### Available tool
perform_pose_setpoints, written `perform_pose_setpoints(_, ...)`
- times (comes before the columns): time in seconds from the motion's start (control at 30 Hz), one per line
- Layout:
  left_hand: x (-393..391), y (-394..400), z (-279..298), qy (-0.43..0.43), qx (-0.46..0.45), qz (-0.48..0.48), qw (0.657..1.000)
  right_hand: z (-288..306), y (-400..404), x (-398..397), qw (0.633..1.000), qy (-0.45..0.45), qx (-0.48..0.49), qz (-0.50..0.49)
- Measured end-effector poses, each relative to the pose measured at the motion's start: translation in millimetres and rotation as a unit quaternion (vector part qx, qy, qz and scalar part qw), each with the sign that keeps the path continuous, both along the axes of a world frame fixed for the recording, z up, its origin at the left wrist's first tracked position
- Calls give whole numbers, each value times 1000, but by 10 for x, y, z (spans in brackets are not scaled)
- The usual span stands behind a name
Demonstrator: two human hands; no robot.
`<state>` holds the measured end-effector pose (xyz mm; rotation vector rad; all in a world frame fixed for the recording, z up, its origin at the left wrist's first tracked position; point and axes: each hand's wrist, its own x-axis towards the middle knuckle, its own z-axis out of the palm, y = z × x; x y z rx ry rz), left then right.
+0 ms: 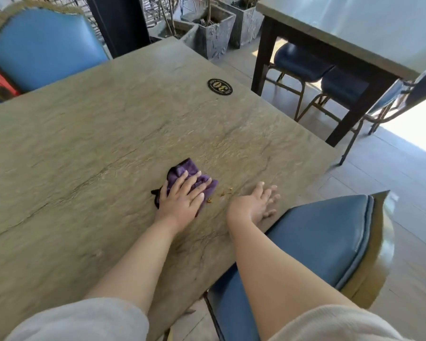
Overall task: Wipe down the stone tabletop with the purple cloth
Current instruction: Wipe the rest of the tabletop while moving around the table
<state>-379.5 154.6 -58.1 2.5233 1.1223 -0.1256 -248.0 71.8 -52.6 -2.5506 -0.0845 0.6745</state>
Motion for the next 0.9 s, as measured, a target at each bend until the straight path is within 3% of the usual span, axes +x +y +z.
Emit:
perform_pose_setpoints(0.17, -695, -286, -87, -29, 23, -48, 998, -25, 10, -23, 1000, -2, -7, 3)
perform_pose_setpoints(0.43, -94, 166, -67, 13, 20, 116, 993, 30, 23, -4, 998, -6, -52, 34)
perform_pose_setpoints(0.6, -340, -154, -50, 7, 25, -65, 998, 167, -21, -3, 994, 26, -78, 66)
perform_pose_setpoints(0.67, -549, -191, -9, -43, -24, -120, 992, 281, -28, -191, 994, 19, -64, 88)
perform_pose_setpoints(0.73, -728, -112, 43, -152, -69, -87, 982, 392, -10, -556, 987, -48, -20, 151)
perform_pose_setpoints(0.8, -909, 0, 48, -225, -44, 13, 973, 404, -7, -999, 955, -117, 47, 268)
perform_pose_setpoints(0.9, -1118, 50, 9, -223, -28, 134, 965, 198, -31, -1419, 888, -140, 26, 437)
